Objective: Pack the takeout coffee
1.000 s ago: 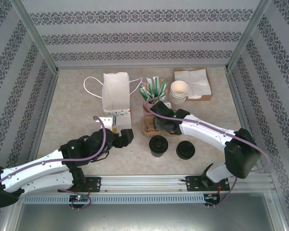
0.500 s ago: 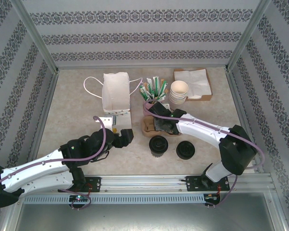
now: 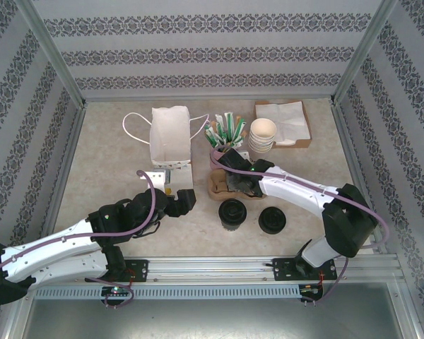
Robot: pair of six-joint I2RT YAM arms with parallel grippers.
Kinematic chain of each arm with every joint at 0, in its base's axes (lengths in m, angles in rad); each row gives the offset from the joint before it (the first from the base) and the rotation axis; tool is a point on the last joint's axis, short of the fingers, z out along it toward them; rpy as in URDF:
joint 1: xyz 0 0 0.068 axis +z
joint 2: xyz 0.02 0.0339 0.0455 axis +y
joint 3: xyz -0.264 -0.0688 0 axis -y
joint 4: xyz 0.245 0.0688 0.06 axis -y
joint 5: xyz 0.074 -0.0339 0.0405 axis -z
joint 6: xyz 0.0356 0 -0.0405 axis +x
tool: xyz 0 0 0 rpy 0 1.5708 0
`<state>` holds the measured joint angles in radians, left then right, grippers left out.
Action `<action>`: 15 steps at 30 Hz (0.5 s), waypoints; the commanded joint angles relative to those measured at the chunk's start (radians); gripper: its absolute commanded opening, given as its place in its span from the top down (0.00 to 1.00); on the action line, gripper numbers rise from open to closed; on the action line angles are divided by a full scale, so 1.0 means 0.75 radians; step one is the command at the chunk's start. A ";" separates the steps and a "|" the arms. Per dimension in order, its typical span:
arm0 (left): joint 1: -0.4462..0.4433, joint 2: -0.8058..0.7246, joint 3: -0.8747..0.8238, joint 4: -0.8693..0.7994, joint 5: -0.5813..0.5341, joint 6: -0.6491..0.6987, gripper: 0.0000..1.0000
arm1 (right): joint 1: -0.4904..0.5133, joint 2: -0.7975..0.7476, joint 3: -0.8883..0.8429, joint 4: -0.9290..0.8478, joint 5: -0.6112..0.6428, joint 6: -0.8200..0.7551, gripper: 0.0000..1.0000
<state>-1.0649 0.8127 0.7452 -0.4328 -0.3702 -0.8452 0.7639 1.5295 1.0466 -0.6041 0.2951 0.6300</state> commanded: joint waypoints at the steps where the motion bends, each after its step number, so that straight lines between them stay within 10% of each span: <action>1: 0.009 0.001 0.001 0.034 0.000 -0.002 0.16 | 0.007 -0.072 0.043 -0.026 0.029 0.022 0.56; 15: 0.009 0.073 -0.013 0.081 0.111 -0.027 0.27 | -0.053 -0.098 -0.026 0.055 -0.159 0.137 0.54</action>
<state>-1.0649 0.8516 0.7452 -0.4129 -0.3294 -0.8467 0.7349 1.4723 1.0386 -0.5812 0.2100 0.7017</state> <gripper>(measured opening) 0.734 0.462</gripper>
